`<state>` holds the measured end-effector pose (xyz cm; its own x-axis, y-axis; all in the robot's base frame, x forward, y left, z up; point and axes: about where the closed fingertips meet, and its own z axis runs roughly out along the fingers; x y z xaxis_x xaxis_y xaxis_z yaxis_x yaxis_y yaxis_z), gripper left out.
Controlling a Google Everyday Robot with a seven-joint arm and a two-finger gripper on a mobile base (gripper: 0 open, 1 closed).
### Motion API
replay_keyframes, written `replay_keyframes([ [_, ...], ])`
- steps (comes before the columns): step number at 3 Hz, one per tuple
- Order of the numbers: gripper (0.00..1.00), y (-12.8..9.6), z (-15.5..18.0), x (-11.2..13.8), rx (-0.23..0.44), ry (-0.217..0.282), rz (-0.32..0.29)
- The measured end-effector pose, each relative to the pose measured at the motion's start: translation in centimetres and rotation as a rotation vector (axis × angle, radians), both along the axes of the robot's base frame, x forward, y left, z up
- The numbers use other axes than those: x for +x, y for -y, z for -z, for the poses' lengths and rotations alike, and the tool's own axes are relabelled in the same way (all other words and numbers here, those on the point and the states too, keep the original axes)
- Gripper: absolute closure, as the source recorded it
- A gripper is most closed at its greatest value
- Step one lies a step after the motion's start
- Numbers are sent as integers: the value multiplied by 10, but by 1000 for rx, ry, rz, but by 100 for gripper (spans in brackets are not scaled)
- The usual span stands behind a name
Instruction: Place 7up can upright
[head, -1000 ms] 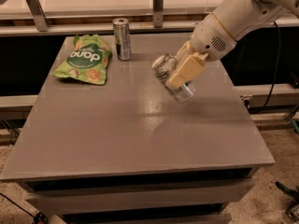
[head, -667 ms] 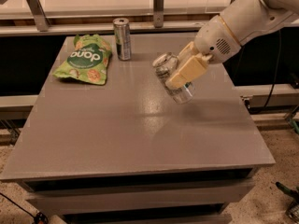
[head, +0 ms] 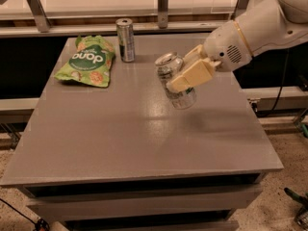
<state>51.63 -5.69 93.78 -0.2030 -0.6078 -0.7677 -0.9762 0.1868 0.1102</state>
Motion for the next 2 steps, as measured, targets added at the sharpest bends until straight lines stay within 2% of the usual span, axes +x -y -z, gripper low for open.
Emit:
replay_keyframes([
  [2, 100, -12, -17, -15, 116, 28, 36],
])
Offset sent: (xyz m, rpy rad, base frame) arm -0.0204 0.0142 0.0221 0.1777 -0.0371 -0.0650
